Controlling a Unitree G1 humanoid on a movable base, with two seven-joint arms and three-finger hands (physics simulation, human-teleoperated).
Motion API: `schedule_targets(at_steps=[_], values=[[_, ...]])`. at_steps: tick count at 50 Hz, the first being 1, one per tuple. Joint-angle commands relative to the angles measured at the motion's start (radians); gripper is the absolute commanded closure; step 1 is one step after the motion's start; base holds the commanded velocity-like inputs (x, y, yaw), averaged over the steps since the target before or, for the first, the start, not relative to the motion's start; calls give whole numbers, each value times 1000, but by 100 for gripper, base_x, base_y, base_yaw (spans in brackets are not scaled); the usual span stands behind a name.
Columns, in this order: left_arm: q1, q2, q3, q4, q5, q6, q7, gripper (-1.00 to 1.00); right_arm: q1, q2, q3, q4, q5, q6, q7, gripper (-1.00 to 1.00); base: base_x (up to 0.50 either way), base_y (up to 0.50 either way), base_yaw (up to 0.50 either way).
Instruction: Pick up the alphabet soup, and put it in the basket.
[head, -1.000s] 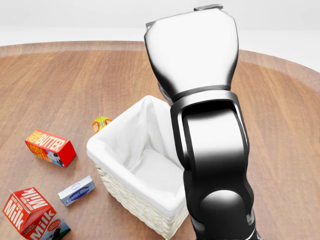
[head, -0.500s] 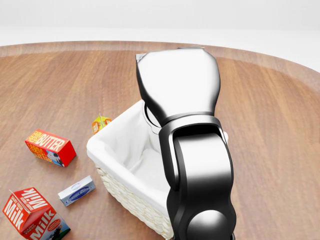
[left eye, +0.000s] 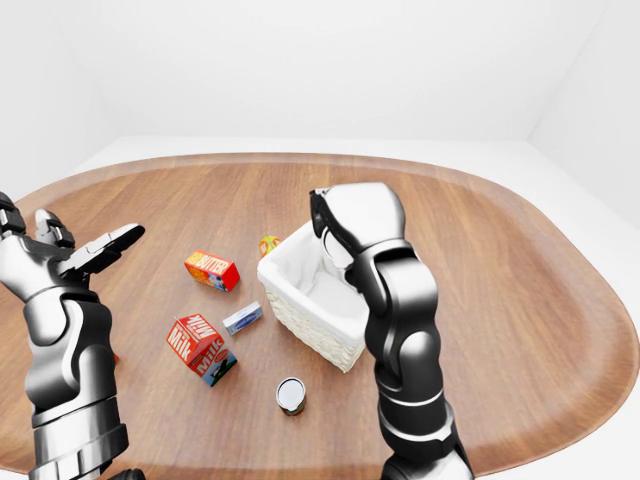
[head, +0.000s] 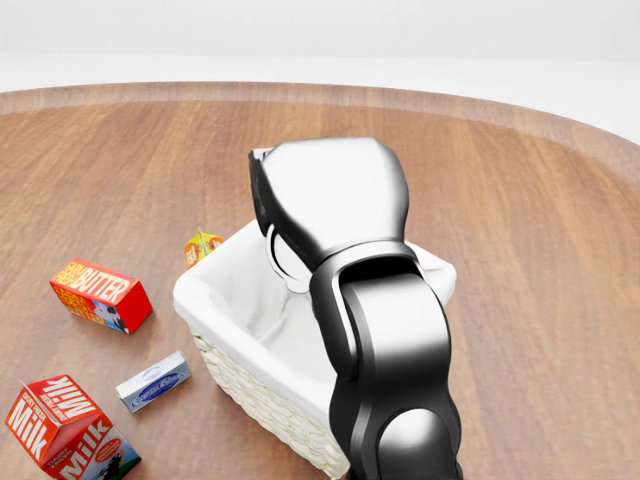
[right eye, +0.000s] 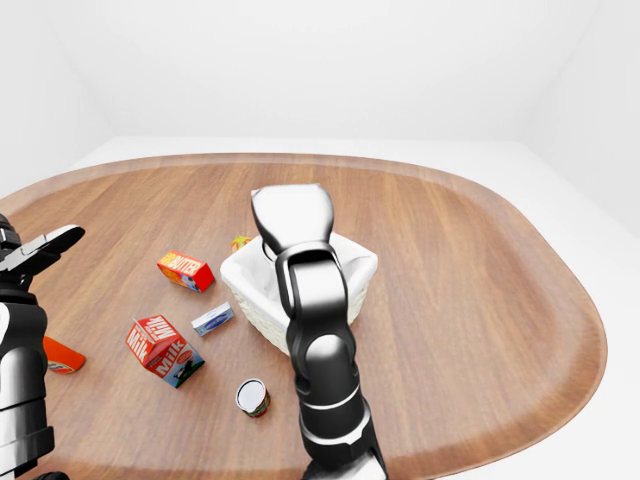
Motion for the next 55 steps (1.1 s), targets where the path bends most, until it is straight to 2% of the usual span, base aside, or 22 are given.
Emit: schedule_targets(at_steps=[1,10,20,27,38,43,55], values=[[1,3,3,-16,-5,0,6,-100,7,-28,12,64,184,0,0,100,0,0,0],[3,0,6,-18,-3,0,2,-100,-55,-78,-13,170,333,0,-18,100,0,0,0],[8,0,9,-36,-7,0,4,-100,-84,-132,-23,240,420,0,-71,100,0,0,0],[13,1,14,-50,-10,0,6,-100,-114,-172,-56,319,542,0,-144,100,0,0,0],[6,-1,8,-30,-4,0,4,-100,-132,-224,-56,413,719,0,-257,100,0,0,0],[-4,-5,0,10,6,0,-6,-100,-140,-244,-50,453,771,0,-290,100,0,0,0],[2,0,3,-13,-3,0,3,-100,-134,-270,-43,539,817,0,-316,100,0,0,0]])
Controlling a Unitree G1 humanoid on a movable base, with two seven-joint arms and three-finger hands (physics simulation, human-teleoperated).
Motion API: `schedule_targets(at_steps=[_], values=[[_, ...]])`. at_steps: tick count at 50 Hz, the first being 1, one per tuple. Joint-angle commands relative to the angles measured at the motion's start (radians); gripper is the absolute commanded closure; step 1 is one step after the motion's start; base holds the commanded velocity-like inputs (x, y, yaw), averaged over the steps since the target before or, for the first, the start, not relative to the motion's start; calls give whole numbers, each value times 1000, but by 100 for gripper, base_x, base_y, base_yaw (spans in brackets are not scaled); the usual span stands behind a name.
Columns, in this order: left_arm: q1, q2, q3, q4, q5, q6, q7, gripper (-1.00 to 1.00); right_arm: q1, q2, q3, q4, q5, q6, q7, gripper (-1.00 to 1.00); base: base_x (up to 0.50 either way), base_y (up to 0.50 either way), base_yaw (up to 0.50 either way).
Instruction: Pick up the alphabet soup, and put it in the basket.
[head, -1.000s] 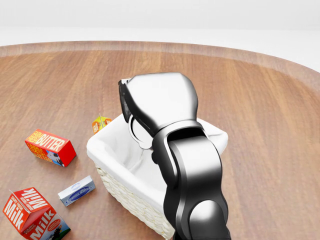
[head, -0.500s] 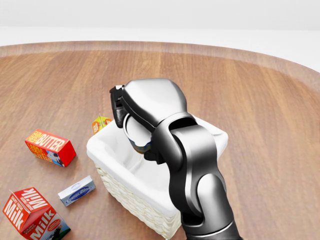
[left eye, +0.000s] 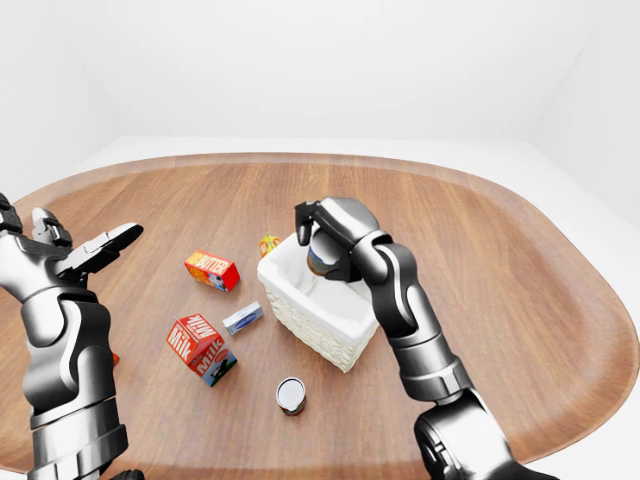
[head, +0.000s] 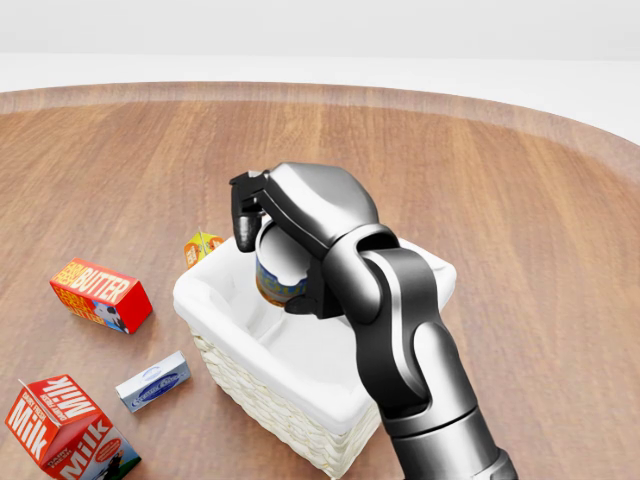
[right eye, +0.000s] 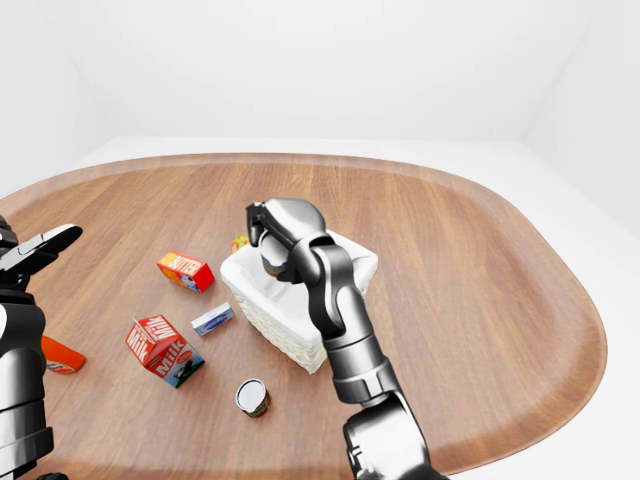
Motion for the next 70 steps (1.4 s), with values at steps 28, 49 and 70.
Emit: schedule_targets(at_steps=[28,49,70], values=[[-4,2,-7,18,0,0,-3,-100,-69,-35,-12,306,69,0,-141,100,0,0,0],[-2,2,-1,10,-1,0,-2,-100,-85,-55,-20,373,141,0,-223,30,0,0,0],[-19,-3,-17,71,14,0,-15,-100,-52,-68,36,246,15,0,-96,-100,0,0,0]])
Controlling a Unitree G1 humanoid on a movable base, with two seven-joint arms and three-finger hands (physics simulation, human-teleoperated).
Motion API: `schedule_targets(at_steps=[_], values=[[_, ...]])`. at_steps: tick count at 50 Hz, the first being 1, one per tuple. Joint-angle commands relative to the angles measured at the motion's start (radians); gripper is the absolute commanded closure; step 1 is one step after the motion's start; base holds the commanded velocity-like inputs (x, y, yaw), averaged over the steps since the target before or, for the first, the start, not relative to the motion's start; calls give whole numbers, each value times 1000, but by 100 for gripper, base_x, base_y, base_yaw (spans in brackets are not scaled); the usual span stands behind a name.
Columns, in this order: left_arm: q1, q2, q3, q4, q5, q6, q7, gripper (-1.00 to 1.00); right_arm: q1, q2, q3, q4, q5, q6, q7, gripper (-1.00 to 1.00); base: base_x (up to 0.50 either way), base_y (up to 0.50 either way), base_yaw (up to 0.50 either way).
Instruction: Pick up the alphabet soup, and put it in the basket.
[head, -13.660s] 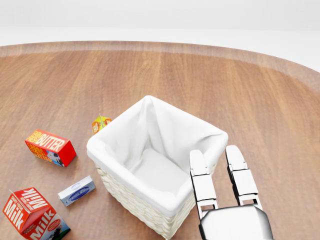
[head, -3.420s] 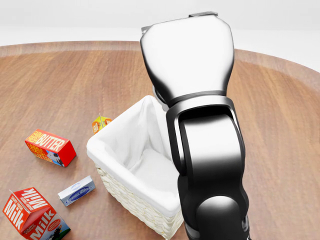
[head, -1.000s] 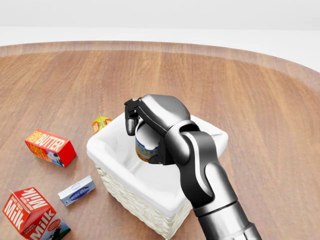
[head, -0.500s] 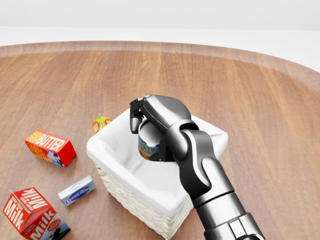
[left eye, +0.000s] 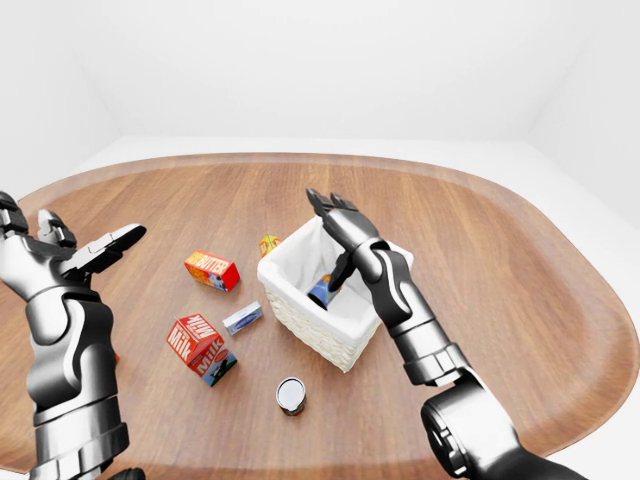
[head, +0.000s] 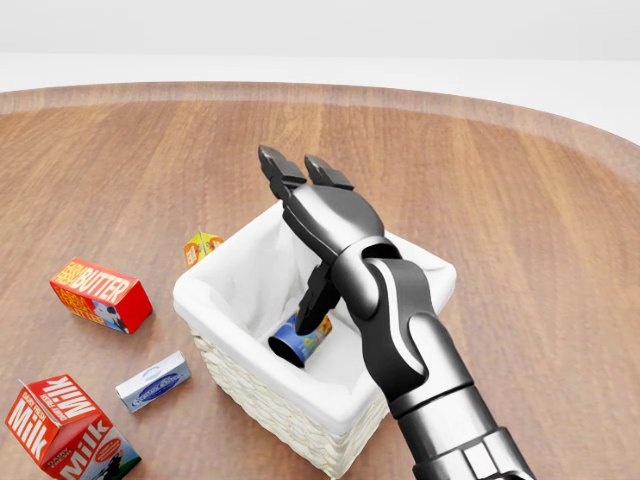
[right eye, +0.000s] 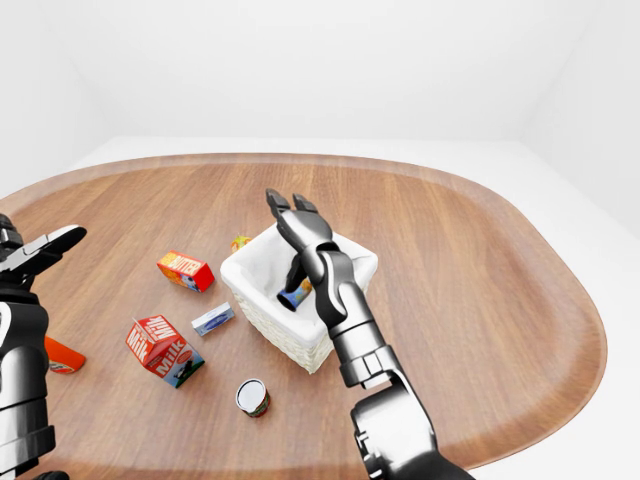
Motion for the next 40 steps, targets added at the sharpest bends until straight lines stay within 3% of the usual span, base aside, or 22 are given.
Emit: schedule_targets(at_steps=[1,5,9,12,18,24,32,40], values=[[-14,-3,-14,54,10,0,-11,-100,14,-5,33,-86,-102,0,103,-100,0,0,0],[-4,0,-10,25,1,0,-2,-100,16,-4,79,-161,-237,0,232,-100,0,0,0],[4,1,-3,-3,-3,0,3,-100,11,15,98,-210,-489,0,426,-100,0,0,0],[-1,-1,-5,12,2,0,-1,-100,18,64,48,-258,-695,0,441,-100,0,0,0],[-8,-3,-11,38,6,0,-6,-100,31,143,-36,-322,-888,0,441,-100,0,0,0],[-7,-3,-13,43,6,0,-6,-100,29,170,-59,-365,-995,0,441,-100,0,0,0],[-1,-1,-11,25,1,0,-4,-100,1,93,55,-368,-997,0,441,-100,0,0,0],[9,0,2,-20,-5,0,2,-100,-13,60,100,-391,-997,0,441,-100,0,0,0]])
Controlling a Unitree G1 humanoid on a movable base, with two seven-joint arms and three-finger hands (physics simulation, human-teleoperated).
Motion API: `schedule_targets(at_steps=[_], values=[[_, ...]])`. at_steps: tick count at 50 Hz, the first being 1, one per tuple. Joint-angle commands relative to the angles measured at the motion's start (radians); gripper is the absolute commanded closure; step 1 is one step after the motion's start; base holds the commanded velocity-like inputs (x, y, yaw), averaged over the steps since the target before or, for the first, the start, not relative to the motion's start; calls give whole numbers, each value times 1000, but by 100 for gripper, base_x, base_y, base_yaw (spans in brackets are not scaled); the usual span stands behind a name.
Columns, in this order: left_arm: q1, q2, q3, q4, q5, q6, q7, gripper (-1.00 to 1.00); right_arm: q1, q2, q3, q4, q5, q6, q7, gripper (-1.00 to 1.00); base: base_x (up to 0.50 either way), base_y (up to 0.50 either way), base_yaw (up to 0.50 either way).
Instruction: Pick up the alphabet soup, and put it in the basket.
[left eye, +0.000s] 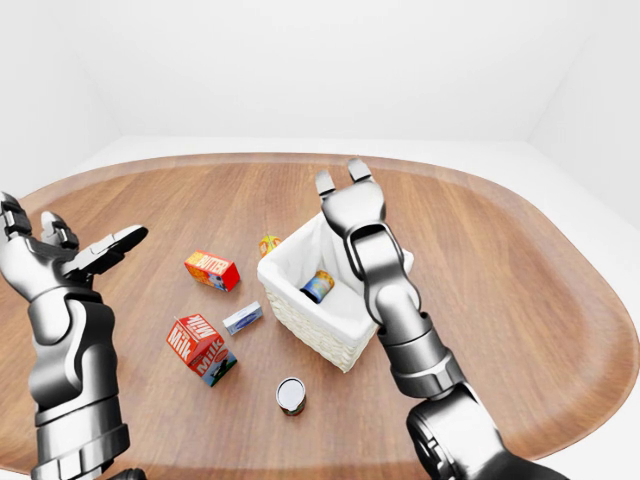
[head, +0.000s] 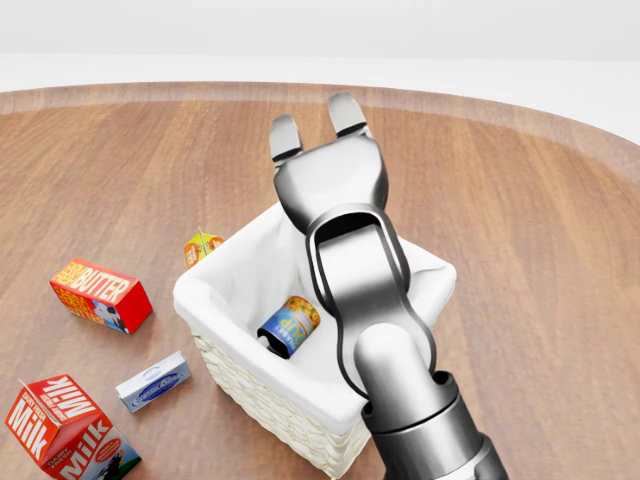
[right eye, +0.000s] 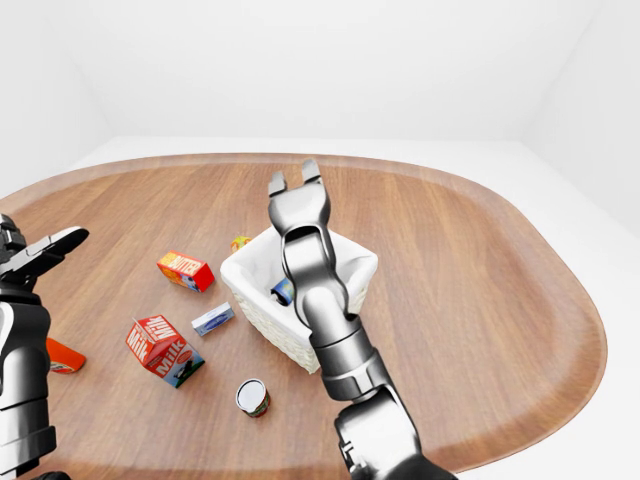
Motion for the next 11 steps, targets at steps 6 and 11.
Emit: schedule_targets(at_steps=[6,11], values=[[12,1,15,-53,-8,0,7,-100,-7,-35,71,-79,-60,0,0,-100,0,0,0],[12,0,17,-56,-6,0,6,-100,0,-18,71,-126,-60,0,0,-100,0,0,0]])
